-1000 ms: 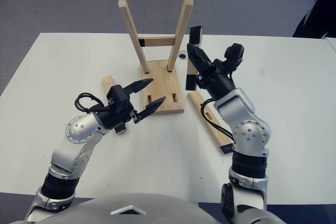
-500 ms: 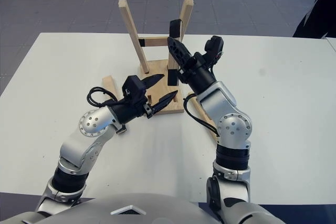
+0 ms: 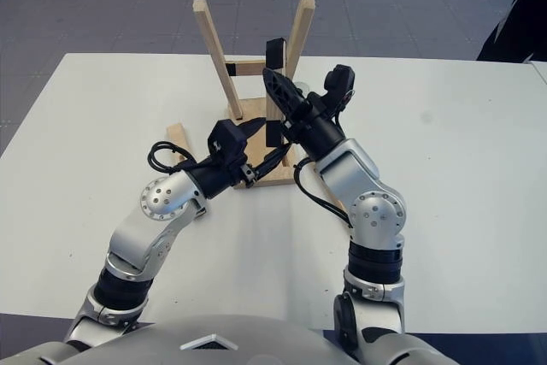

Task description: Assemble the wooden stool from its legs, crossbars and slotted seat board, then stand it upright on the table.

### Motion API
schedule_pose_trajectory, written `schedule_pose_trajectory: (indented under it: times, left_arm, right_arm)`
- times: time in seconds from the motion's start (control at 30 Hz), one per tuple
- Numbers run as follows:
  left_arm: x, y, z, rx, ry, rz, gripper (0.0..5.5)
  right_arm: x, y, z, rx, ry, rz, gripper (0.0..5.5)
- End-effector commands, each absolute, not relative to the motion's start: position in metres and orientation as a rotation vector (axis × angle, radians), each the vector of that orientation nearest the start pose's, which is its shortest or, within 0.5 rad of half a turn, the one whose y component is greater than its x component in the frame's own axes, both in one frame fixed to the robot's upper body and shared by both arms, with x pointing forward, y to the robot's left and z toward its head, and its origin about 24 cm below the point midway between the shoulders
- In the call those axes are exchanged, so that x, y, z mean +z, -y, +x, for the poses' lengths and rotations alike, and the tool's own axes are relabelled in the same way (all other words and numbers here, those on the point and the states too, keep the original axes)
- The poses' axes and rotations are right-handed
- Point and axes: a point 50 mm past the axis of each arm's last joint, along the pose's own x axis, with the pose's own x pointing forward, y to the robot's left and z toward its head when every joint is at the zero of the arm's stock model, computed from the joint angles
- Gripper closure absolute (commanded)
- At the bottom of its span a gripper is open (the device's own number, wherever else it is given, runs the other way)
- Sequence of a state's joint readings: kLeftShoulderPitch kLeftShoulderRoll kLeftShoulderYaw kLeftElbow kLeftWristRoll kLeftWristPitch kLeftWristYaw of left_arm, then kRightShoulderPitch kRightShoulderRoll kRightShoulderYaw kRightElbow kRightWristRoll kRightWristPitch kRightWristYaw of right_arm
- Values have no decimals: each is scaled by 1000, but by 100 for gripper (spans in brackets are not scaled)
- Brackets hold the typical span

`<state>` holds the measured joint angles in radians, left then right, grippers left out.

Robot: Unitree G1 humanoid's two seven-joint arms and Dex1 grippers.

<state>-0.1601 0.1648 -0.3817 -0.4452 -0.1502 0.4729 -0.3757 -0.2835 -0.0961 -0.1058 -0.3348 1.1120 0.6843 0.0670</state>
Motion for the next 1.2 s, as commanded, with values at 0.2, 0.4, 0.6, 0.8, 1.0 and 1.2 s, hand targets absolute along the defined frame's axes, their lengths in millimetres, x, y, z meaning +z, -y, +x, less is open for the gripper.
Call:
schedule_pose_trajectory:
  times: [0.2, 0.4, 0.6, 0.8, 1.0, 1.2]
  left_arm:
    - [106, -91, 250, -599, -28, 157, 245]
    - [107, -83, 245, -655, -4, 105, 245]
    - [95, -70, 224, -822, -43, 41, 245]
    - [86, -97, 234, -724, -71, 137, 245]
    - [80, -107, 235, -634, -75, 183, 245]
    - [80, -109, 235, -611, -61, 183, 245]
  right_arm:
    - [156, 135, 254, 715, -92, 728, 510]
    - [156, 141, 256, 706, -113, 723, 510]
    - [160, 149, 273, 612, -56, 721, 510]
    - [171, 199, 265, 623, -55, 356, 510]
    - [155, 242, 232, 602, -203, 53, 510]
    - [118, 244, 216, 531, -256, 31, 510]
